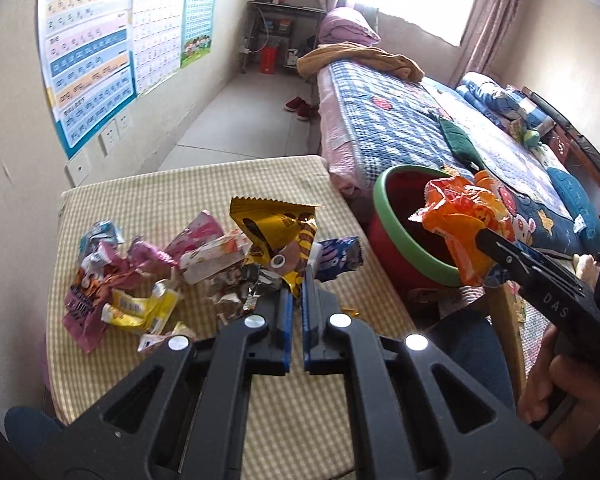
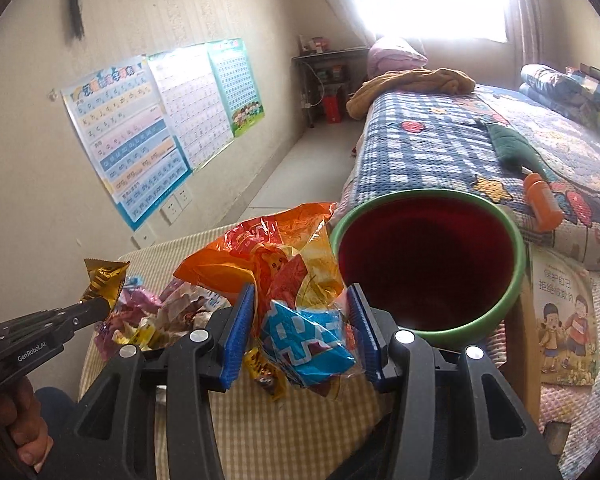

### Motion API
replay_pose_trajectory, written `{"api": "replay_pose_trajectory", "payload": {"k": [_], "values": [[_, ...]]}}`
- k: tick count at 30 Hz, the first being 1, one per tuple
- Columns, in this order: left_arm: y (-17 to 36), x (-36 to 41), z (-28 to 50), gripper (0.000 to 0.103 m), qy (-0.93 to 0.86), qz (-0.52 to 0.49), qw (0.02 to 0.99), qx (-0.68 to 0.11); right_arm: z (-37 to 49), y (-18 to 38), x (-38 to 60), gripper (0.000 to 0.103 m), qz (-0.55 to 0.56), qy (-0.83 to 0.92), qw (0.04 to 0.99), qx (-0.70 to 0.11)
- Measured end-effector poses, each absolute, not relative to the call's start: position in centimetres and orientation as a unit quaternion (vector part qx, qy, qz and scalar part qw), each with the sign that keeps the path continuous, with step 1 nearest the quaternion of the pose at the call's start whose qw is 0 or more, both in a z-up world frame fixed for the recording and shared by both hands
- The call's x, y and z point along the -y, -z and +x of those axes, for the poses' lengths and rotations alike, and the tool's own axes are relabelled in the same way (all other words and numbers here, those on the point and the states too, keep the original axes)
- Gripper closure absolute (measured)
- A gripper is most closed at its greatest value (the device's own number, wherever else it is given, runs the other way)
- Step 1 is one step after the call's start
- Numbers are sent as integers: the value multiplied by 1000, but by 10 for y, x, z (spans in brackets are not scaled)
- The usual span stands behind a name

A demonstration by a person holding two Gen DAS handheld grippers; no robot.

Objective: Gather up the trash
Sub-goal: 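Carry both wrappers over the red bucket and open both tools to drop them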

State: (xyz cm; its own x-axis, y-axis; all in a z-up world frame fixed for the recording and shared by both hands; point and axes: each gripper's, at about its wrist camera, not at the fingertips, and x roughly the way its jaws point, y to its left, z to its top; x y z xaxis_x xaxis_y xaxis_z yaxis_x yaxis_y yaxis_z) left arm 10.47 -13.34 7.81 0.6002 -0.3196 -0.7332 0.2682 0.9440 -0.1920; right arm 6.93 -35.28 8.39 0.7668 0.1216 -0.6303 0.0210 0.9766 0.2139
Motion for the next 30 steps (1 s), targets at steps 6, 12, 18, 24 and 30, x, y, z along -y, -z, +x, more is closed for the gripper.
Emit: {"api": "replay_pose_trajectory", "payload": {"k": [6,12,18,24,30], "values": [[-88,186,124,100,209,-13,887,-411,75,-91,403,57,124,14,937,-327],[-90,235,141,100,248,-2,877,-413,82,-88,440,57,138,42,935,-325],[-88,272,159,100,274,6,866,-418,94,-81,468,57,151,58,930,-330],[-76,305,176,100,291,14,854,-431,113,-73,489,56,160,65,926,-336],[-57,331,191,100,301,25,841,-448,131,-62,503,53,159,69,921,-349]]}}
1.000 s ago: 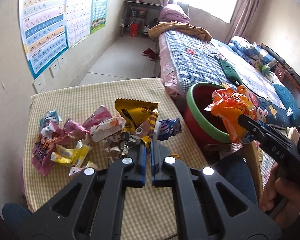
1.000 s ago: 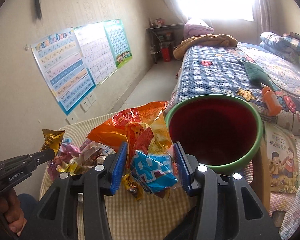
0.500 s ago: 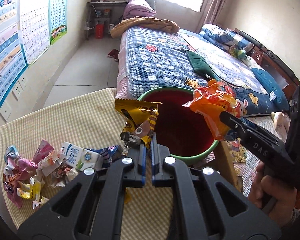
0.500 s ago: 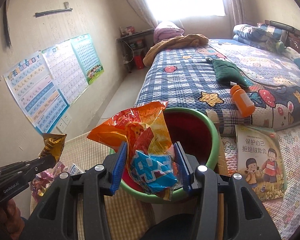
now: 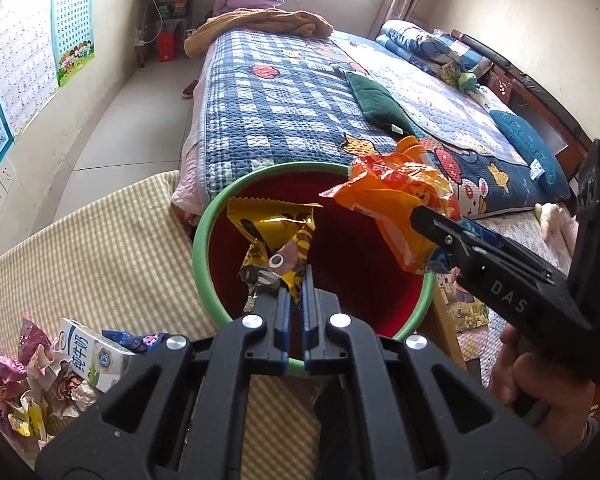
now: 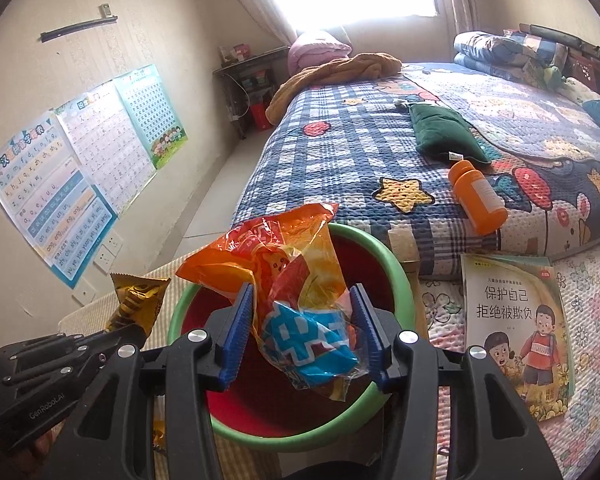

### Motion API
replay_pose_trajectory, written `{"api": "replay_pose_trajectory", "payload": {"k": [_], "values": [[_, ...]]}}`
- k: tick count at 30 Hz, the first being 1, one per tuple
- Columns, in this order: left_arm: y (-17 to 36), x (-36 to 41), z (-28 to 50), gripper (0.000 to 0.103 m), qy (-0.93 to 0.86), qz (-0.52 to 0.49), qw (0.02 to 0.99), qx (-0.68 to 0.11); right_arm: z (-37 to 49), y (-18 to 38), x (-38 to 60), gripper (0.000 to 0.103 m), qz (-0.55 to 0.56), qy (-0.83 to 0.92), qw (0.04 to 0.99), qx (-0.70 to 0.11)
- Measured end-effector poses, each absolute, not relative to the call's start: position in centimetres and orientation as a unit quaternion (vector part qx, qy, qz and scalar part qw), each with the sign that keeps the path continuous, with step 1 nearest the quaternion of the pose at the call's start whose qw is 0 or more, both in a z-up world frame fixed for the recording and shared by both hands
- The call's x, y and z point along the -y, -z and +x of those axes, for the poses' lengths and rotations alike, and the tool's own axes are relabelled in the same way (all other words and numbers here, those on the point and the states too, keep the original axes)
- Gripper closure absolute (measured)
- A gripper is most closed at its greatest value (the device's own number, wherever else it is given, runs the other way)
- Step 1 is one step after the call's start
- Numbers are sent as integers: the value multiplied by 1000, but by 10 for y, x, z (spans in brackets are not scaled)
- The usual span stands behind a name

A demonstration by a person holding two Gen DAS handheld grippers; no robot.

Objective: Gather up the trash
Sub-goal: 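Carry both wrappers over the red bucket and open both tools to drop them, then move both open tools back over the wrapper pile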

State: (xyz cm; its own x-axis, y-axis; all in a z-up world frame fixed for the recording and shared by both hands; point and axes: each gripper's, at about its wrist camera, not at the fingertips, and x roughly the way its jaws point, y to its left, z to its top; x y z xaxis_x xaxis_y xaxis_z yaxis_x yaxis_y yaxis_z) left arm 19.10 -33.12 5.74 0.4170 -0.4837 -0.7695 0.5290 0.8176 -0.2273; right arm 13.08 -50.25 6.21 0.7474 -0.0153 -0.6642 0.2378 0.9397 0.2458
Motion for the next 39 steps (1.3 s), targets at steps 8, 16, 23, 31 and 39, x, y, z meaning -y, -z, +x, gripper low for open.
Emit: {"api": "replay_pose_trajectory", "payload": {"k": [8,16,23,31,39], "values": [[-36,328,192,41,287,20,839,-461,140,-54,510,36,165,73,918,-353],[-43,307,181,11,271,18,851,-450,130,-62,502,26,162,77,919,-351],[-60,276,160,6,260,10,862,-434,111,-81,476,19,148,70,927,-338],[-69,224,135,6,232,-3,875,-424,89,-97,435,10,135,53,933,-329],[-67,156,109,6,185,-28,888,-420,77,-96,375,7,102,10,934,-342]]}}
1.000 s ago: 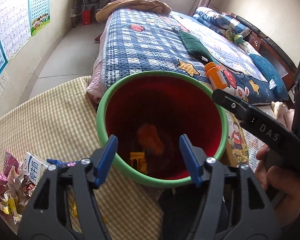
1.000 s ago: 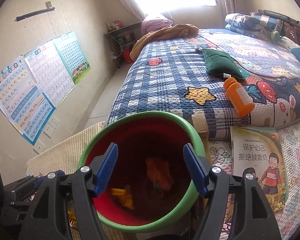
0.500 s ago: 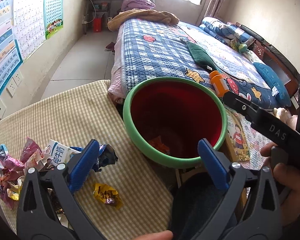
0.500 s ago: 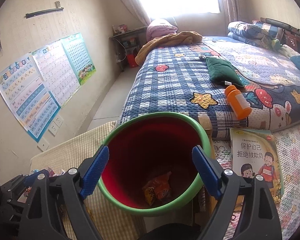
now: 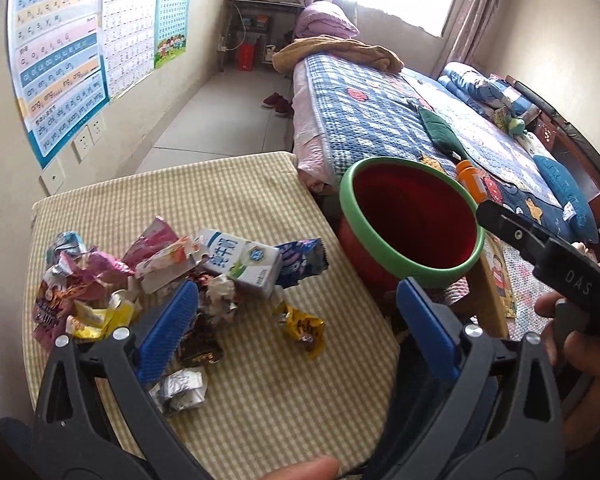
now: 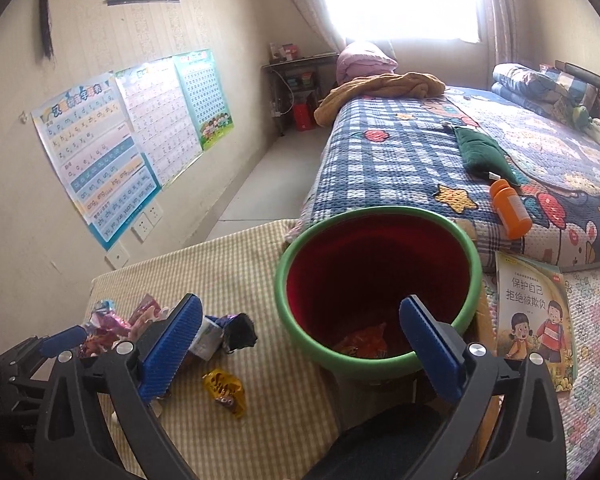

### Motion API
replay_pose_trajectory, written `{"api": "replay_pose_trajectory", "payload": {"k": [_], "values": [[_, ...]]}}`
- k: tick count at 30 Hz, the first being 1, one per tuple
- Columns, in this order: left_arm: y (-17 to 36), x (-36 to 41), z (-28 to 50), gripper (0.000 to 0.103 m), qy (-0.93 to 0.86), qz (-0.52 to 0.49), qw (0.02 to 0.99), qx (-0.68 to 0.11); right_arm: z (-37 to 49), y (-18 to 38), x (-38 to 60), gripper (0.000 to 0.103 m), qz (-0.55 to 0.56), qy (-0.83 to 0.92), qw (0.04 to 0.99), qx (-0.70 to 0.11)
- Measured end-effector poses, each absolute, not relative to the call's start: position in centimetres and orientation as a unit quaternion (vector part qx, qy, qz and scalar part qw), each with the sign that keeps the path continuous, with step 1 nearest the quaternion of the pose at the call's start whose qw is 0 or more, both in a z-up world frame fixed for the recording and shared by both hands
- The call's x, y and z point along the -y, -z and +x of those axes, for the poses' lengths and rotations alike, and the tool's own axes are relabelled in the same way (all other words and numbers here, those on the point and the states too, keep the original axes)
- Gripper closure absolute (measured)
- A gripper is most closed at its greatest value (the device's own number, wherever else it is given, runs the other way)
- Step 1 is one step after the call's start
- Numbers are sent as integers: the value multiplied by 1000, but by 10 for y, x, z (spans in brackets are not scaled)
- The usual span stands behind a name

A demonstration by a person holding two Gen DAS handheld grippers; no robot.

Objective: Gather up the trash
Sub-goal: 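Move both open tools back over the wrapper pile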

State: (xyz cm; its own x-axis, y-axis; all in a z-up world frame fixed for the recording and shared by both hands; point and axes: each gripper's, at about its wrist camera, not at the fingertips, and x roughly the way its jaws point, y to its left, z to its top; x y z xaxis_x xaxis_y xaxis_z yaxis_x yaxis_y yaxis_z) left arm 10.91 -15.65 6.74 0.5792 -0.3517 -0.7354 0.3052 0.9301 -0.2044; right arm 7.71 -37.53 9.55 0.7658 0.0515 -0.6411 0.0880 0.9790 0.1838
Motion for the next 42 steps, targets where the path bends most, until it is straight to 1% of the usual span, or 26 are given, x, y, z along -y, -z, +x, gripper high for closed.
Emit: {"api": "replay_pose_trajectory", "payload": {"k": [13,21,29,42], "values": [[-38,51,69,6,102,-79,889,-438,70,-58,283,7,42,-61,917,-392],[-16,13,49,6,78,-111,881,-453,67,-31,252,7,27,-79,902,-423],[7,3,45,6,70,-127,872,-468,68,-14,238,7,7,-83,895,-438],[53,25,61,6,85,-97,847,-516,90,26,247,7,4,-64,879,-473]]}}
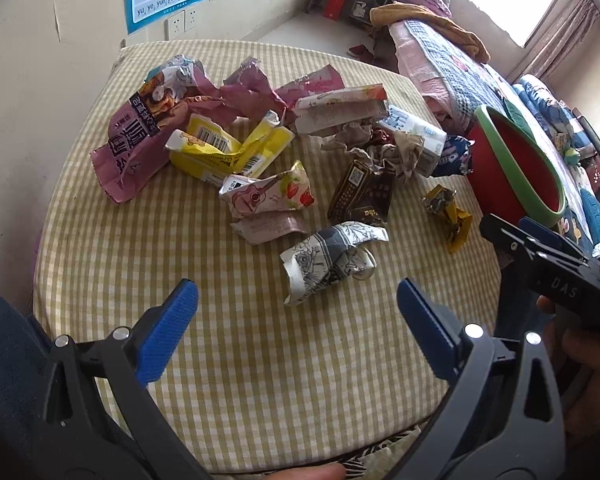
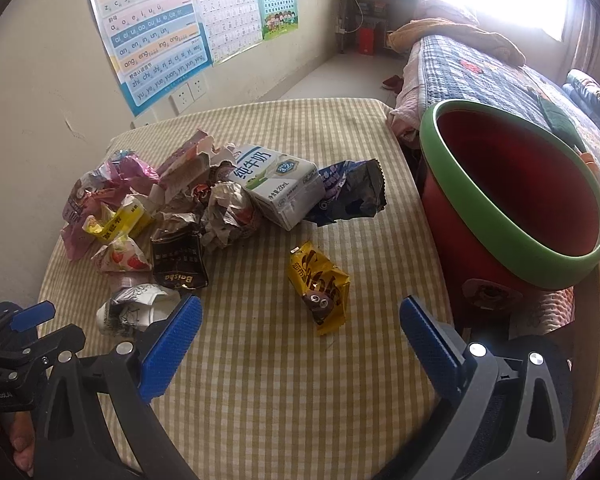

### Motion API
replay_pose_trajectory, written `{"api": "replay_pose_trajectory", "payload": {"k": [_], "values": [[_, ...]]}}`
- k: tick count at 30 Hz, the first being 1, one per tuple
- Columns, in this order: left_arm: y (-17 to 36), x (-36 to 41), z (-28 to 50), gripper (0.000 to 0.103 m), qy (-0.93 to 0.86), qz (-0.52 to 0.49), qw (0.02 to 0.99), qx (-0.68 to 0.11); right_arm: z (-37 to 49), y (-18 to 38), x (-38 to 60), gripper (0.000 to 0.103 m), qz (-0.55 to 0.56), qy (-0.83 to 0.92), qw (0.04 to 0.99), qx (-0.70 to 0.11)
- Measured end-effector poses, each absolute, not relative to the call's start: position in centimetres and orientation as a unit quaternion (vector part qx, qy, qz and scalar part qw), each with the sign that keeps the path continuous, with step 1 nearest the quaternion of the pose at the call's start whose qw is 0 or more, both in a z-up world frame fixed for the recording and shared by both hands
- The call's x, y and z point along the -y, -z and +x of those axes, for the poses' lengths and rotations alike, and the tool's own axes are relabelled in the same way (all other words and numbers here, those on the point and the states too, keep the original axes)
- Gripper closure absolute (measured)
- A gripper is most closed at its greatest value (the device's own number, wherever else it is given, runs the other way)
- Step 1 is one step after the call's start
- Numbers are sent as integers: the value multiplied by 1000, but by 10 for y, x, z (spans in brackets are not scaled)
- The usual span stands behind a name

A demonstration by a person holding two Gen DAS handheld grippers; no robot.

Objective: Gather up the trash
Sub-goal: 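Move both open tools back over the wrapper pile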

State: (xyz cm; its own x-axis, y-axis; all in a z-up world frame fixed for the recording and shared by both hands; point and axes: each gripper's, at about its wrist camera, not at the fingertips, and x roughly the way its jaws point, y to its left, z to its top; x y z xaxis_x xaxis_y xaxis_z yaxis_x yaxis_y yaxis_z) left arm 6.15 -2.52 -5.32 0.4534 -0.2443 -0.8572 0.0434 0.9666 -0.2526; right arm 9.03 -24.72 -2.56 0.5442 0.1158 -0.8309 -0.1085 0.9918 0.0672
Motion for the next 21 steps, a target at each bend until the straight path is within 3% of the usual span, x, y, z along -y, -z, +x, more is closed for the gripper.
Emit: {"api": "replay_pose_trajectory", "payload": {"k": [15,21], "values": [[93,51,88,6,101,-42,838,-535,124,68,252,8,-12,-52,865,-499],[97,54,91,9,105,-38,844,-524,128,76,252,16,-13,-53,862,-504]]}}
